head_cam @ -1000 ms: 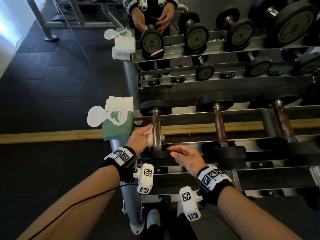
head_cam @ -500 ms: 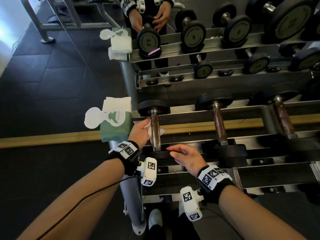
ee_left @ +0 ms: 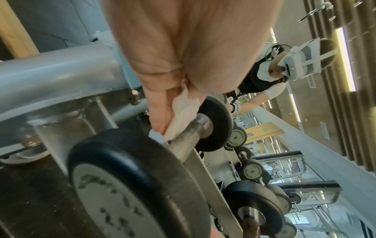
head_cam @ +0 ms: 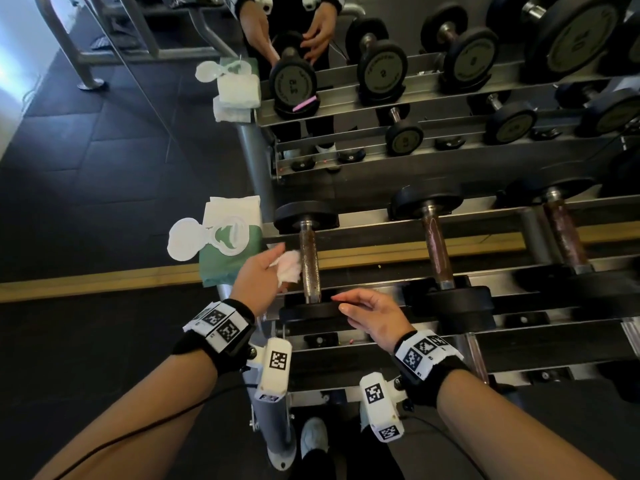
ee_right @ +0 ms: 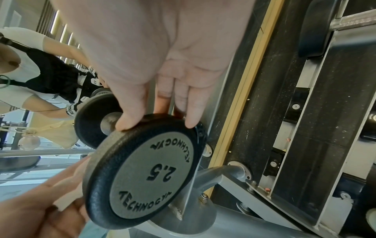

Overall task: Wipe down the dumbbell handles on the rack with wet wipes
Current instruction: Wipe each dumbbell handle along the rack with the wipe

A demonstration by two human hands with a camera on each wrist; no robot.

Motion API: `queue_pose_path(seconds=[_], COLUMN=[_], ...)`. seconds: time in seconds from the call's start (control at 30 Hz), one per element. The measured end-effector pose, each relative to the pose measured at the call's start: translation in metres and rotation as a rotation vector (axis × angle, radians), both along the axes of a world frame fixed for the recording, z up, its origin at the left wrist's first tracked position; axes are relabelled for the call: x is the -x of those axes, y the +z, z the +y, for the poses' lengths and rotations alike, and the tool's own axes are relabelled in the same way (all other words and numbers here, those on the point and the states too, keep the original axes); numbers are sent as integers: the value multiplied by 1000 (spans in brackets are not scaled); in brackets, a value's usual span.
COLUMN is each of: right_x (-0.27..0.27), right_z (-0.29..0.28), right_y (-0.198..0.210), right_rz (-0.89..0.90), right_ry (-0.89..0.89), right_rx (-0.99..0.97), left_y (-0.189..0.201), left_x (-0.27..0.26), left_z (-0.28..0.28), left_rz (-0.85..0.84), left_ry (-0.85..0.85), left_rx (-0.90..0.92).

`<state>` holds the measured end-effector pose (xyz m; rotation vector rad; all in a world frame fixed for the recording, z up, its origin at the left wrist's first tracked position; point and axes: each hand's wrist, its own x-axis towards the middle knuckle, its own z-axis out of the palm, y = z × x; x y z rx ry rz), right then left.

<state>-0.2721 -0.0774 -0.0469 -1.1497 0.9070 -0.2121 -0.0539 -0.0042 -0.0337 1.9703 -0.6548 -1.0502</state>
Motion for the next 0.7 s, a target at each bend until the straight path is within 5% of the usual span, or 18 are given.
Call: queue_pose_path(seconds=[0.13,0.37,0.7], right_x=[-1,-2,-1], right_z=[0,3,1], right_y=[-1,0,-3], right_rz=[-5,0,8], right_ry=[-8,-34,-25], right_rx=[-5,-23,-32], left_y=[-5,-4,8], left_x=[1,21,5], left_z=[-26,-20,-9], left_rz=[-177,178,63], left_ry=[21,14,100], left_rx=[22,158,126])
